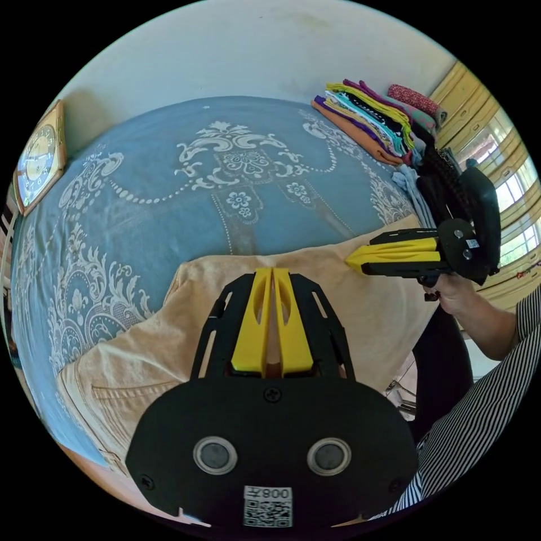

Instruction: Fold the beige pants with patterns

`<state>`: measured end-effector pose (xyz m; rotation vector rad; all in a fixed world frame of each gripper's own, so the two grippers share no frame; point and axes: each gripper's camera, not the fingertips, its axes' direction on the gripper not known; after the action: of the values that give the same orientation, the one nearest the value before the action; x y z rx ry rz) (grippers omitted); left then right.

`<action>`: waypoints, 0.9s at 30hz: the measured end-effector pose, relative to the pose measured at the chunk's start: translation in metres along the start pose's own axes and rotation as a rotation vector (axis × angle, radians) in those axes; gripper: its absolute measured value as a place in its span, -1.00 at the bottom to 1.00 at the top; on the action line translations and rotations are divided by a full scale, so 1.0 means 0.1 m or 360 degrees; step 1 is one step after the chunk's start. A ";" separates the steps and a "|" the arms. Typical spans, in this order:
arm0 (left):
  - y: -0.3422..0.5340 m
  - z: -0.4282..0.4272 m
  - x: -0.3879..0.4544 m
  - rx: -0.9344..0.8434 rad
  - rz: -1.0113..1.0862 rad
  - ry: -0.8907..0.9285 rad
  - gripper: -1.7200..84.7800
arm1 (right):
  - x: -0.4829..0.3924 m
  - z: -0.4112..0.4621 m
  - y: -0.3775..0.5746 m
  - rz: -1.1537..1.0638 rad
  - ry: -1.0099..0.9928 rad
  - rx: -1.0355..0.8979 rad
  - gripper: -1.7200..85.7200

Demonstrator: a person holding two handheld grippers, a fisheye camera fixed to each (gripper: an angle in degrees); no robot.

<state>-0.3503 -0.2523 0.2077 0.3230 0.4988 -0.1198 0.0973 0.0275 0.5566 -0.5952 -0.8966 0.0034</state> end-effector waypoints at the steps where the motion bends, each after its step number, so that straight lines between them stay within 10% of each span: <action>1: -0.01 -0.04 0.05 -0.0004 0.0029 0.0014 -0.96 | 0.01 -0.03 0.03 0.0009 0.0007 0.0018 -0.96; 27: 0.87 -1.65 -0.48 -0.0074 -0.0314 -0.0090 -0.95 | 0.51 -0.46 1.37 0.0491 -0.0275 0.0055 -0.96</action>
<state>-0.4503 -0.1134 0.1181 0.2238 0.4757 -0.3074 0.1960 0.1329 0.5053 -0.7036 -0.9619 0.3523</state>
